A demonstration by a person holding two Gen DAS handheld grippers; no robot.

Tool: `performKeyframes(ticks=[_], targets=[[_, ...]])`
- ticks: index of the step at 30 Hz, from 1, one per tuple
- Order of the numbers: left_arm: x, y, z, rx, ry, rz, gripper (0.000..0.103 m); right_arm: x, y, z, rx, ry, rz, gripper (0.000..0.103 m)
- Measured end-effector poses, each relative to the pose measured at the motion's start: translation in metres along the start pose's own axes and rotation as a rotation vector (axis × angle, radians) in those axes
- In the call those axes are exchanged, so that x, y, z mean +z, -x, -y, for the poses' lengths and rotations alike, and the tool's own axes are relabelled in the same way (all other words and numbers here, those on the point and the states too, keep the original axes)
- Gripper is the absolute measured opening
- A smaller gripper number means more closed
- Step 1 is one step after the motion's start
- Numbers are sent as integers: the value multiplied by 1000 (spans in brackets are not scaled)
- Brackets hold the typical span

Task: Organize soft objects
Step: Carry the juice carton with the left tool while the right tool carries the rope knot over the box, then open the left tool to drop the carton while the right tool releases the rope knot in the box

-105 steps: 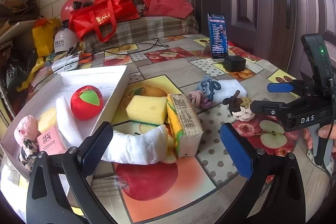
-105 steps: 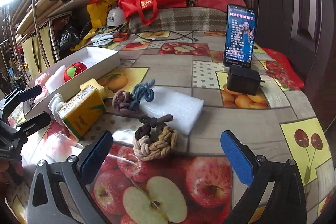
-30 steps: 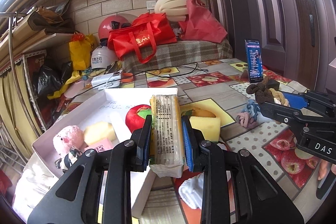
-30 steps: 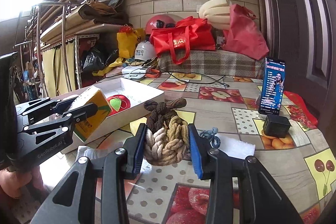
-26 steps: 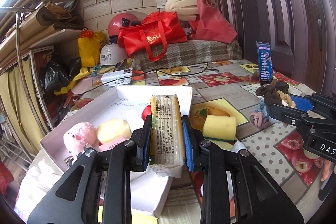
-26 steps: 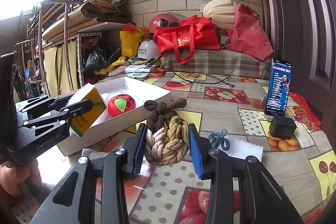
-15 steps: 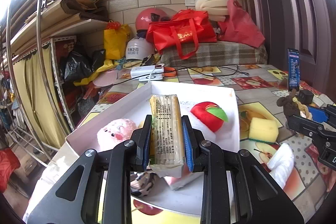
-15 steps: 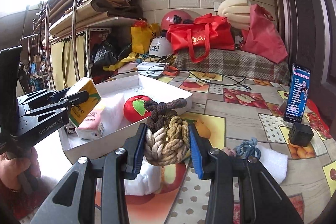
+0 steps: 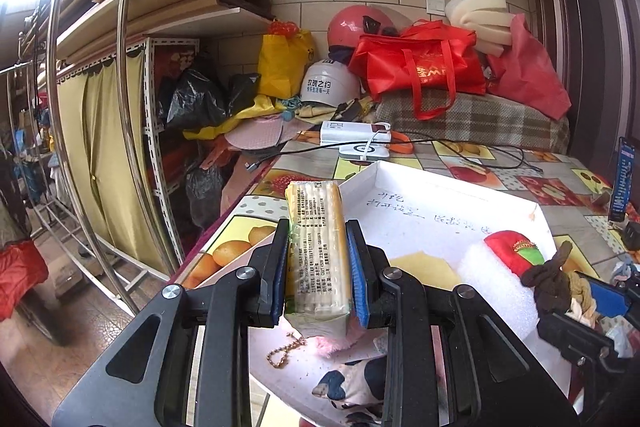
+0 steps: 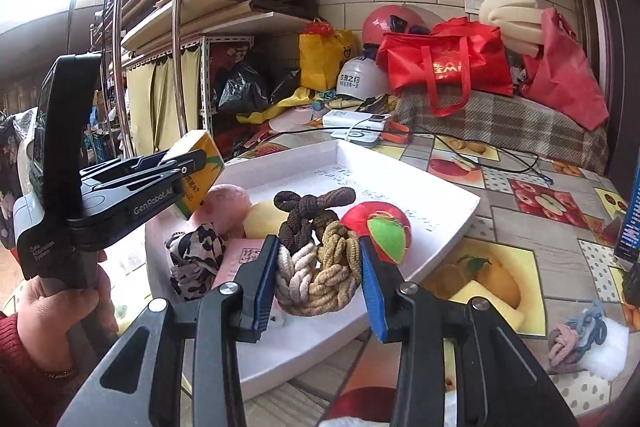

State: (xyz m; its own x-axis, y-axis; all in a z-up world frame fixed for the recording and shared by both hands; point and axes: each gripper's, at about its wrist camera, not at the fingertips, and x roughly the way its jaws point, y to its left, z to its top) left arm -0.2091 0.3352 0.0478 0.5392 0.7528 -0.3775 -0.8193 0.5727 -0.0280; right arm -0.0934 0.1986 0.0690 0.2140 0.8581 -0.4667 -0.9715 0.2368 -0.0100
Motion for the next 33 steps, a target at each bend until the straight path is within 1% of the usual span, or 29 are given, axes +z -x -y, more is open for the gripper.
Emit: performKeyframes(ticks=[4,7,9,12,15,16,17,18,19,20,21,22,27,33], targets=[[4,-12,-2,-32,-4,-19,26,4,-24,-19,15,73,-86,39],[7,-19,1,-54,-25,-32,26,9,-36,-19,-36,104,-91,38],[8,-21,6,-64,-47,-34,26,13,-44,-11,-86,86,-92,38],[8,-20,10,-67,-70,-32,27,19,-54,10,-141,0,-104,38],[8,-21,8,-55,-64,-36,35,19,-55,21,-141,-59,-113,39],[8,-20,7,-47,-60,-33,45,19,-53,19,-142,-55,-101,40],[9,-20,6,-40,-54,-27,59,19,-50,17,-150,-46,-85,40],[8,-18,5,-31,-49,-18,66,19,-47,14,-151,-33,-72,50],[8,-16,4,-18,-42,-8,79,19,-45,10,-154,-18,-61,71],[8,-14,3,-7,-35,2,90,20,-45,8,-162,-6,-54,86],[8,-13,2,5,-29,9,95,20,-44,5,-176,5,-47,103],[8,-13,1,15,-23,12,103,20,-43,3,-181,15,-37,103],[9,-15,-5,27,4,4,103,22,-42,-2,-198,45,-13,103],[8,-12,-7,36,12,14,103,22,-37,-3,-208,52,18,103]])
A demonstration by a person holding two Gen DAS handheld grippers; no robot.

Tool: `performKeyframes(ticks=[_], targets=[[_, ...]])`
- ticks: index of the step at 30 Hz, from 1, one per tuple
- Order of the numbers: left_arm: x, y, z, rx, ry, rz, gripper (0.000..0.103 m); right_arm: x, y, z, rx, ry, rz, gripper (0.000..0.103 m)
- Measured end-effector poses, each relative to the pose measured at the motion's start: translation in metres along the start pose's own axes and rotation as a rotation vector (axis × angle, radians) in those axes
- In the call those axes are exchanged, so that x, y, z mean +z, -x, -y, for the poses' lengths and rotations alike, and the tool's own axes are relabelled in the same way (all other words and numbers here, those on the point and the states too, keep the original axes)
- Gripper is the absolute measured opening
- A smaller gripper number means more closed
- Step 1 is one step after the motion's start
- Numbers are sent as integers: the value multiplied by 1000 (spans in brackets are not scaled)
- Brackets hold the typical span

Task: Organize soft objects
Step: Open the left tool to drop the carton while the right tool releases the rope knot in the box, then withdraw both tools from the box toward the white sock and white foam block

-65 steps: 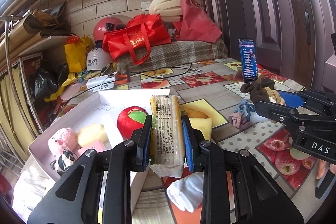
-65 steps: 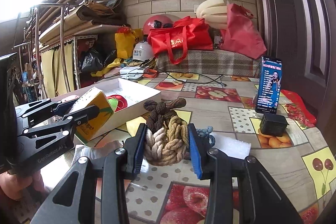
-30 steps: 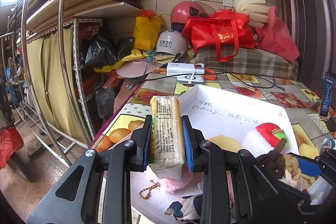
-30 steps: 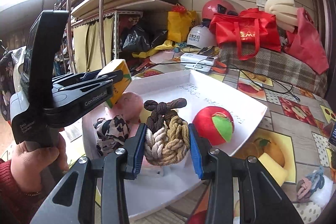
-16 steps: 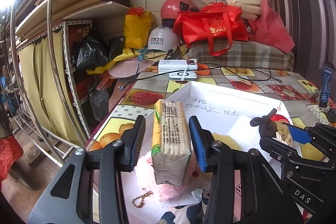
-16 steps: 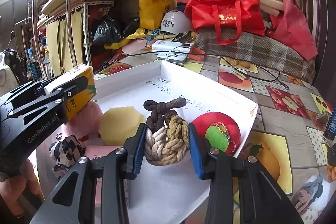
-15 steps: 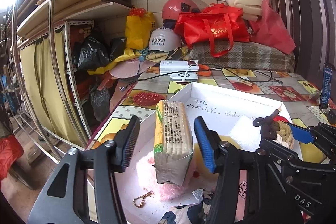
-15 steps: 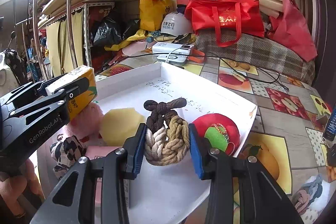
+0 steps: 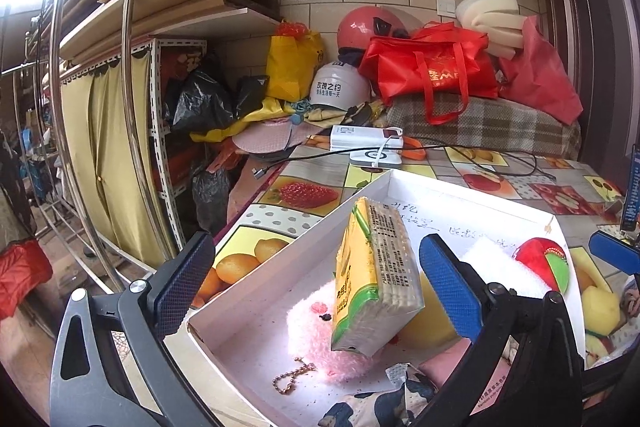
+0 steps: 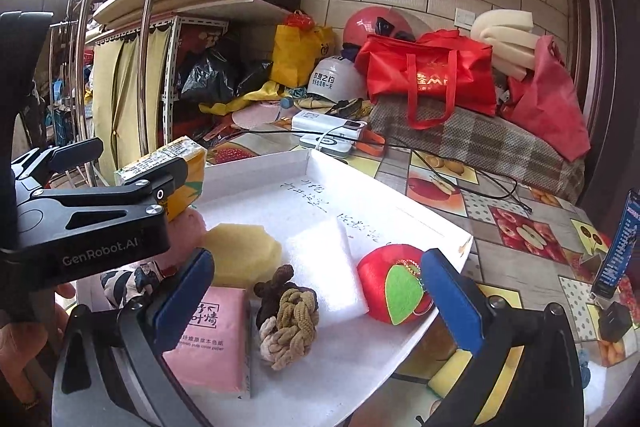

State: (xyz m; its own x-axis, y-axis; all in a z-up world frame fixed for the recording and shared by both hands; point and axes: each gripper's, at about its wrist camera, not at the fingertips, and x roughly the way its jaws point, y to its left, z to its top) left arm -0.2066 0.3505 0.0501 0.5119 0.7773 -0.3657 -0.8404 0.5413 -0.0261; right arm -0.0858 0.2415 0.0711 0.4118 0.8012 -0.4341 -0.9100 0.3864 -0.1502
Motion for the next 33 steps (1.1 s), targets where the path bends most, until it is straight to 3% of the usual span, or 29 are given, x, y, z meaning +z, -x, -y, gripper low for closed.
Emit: performKeyframes(ticks=[17,22,27,33], targets=[[-9,22,6,42,-1,21,103,-16,46,-8,76,20,81,103],[-17,38,19,-32,-10,-4,103,-28,66,-1,111,36,81,103],[-23,54,48,-116,-101,-12,103,-42,85,33,120,-26,71,103],[-35,79,94,-292,-220,-30,103,-62,104,101,27,-125,50,103]])
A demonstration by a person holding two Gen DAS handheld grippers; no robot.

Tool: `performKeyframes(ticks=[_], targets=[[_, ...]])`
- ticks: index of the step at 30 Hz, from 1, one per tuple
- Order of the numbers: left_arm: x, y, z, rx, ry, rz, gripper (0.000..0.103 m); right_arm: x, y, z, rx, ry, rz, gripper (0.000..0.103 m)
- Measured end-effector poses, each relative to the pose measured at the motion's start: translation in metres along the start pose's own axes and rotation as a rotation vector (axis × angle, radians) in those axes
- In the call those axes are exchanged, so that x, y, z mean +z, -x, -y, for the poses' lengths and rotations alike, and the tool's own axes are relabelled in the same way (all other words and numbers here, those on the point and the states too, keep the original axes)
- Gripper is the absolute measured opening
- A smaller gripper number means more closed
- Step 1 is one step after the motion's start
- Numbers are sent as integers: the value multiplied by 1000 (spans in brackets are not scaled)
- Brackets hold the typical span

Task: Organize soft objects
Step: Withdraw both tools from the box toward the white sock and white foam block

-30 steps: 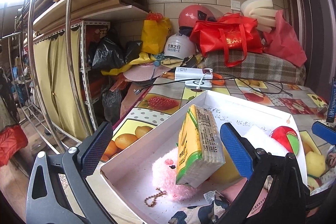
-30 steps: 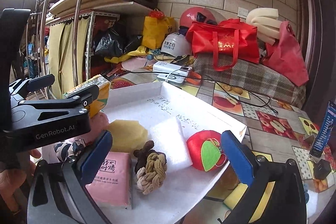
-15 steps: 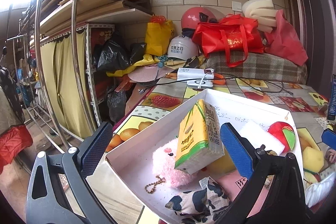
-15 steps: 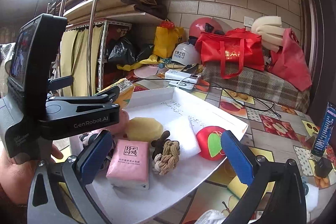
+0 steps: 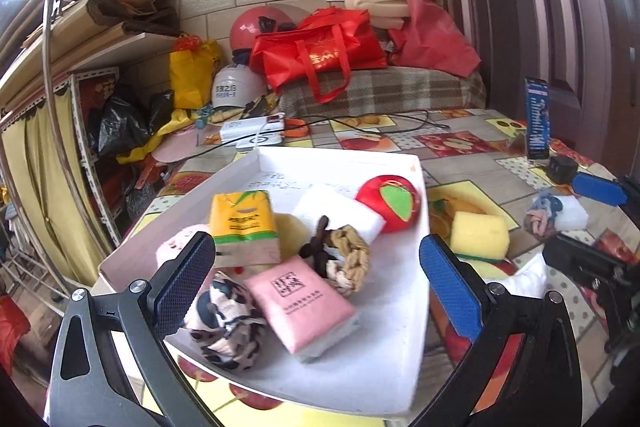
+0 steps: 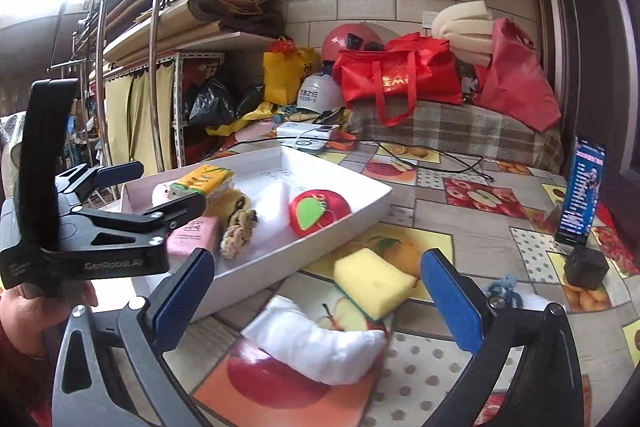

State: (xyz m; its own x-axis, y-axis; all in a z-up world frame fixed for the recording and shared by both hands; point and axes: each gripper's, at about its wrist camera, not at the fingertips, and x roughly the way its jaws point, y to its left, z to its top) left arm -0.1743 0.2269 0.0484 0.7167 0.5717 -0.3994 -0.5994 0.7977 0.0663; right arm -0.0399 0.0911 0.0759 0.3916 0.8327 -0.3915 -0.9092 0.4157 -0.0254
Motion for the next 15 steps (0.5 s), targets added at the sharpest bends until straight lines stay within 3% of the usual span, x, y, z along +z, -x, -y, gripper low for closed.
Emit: performKeyframes(ticks=[6,11,15], targets=[[-3,13,63,-206,-149,-39,103,-12,14,76,-74,-61,-86,103],[-4,3,101,-298,-247,-125,103,-26,3,129,-18,-47,-241,103],[-3,-22,111,-341,-251,-242,103,-33,-16,147,56,-15,-347,103]])
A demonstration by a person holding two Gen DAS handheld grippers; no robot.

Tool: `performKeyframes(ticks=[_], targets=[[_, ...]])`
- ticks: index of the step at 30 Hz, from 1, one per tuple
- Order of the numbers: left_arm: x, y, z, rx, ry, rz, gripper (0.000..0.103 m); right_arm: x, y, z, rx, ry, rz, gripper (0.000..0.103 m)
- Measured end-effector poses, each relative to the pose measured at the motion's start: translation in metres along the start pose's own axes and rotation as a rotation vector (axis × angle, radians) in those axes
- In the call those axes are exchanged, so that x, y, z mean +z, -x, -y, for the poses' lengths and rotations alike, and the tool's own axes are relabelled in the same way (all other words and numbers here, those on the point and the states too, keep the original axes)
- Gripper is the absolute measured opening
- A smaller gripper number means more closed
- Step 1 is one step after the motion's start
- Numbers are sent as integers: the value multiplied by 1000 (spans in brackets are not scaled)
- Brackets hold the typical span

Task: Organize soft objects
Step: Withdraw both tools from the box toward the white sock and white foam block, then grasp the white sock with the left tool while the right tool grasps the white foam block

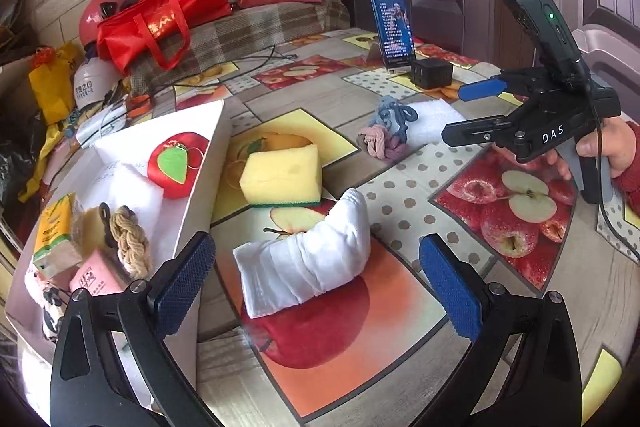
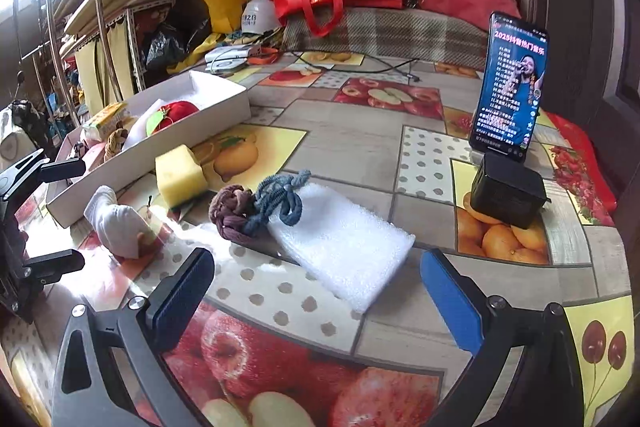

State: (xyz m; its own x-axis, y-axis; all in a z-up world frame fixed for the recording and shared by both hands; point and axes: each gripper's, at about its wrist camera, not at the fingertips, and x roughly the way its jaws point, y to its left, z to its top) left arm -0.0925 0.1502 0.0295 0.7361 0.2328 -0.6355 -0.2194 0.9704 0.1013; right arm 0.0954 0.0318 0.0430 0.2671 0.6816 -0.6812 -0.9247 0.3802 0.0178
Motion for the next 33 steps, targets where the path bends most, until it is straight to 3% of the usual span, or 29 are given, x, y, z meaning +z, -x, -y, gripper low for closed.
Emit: performKeyframes(ticks=[5,9,10,11,13,17,21,26,31,33], targets=[[4,-18,-3,-31,40,-65,103,9,-23,-8,9,122,-68,103],[5,-29,8,-33,-6,-119,103,12,-37,-11,-18,174,-113,103],[5,-30,11,-34,-25,-125,101,12,-38,-8,-17,164,-120,103],[4,-31,14,-35,-42,-129,92,13,-37,-6,-12,156,-115,103],[3,-33,19,-35,-67,-140,80,12,-31,-4,-14,149,-92,88],[2,-29,20,-45,-81,-121,72,8,-22,-1,-47,152,-70,69],[2,-20,21,-46,-85,-76,70,5,-13,1,-59,137,-51,60],[3,-8,14,-25,-53,-10,70,-4,12,6,-45,53,18,40],[4,5,3,96,19,59,70,-22,48,19,20,-136,134,22],[4,7,-3,146,66,74,70,-28,58,18,43,-179,169,21]])
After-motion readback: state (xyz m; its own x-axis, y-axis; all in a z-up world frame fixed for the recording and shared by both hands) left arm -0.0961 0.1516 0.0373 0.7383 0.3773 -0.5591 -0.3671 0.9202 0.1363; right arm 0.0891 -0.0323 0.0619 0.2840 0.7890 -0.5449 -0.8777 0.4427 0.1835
